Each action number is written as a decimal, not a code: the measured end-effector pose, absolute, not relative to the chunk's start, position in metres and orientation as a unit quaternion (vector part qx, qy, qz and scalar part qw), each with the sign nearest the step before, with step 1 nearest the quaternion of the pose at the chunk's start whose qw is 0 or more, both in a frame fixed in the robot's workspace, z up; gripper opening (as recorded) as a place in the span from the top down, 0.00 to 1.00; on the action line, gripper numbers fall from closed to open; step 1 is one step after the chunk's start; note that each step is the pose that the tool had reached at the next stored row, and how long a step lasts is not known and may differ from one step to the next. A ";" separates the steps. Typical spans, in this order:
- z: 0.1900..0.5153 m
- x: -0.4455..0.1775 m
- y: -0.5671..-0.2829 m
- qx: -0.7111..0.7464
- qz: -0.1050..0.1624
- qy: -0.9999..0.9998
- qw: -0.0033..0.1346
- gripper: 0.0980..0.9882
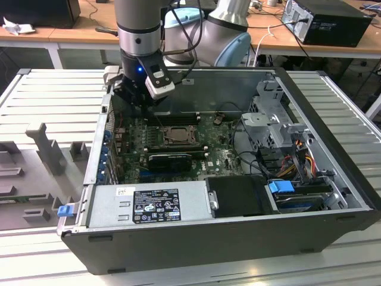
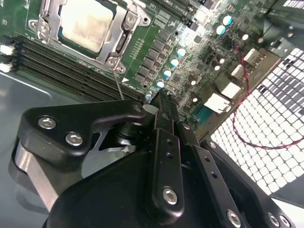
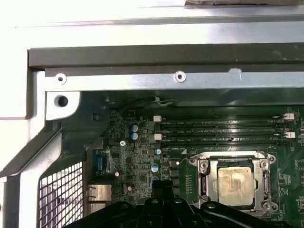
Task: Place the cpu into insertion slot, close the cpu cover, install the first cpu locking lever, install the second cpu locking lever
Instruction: 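Install the first cpu locking lever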
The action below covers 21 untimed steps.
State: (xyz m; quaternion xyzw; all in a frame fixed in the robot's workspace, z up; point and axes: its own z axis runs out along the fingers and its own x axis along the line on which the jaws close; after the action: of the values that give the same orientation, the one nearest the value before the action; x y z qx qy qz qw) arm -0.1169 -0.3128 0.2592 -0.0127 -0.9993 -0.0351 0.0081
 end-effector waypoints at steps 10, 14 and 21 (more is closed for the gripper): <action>0.256 -0.117 -0.296 -0.012 -0.035 -0.999 -0.002 0.99; 0.256 -0.116 -0.294 -0.012 -0.035 -0.999 -0.005 0.99; 0.256 -0.107 -0.294 -0.012 -0.035 -0.999 -0.005 0.99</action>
State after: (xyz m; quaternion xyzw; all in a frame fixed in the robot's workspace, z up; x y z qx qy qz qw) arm -0.1071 -0.2938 0.2560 -0.0122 -0.9993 -0.0345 -0.0047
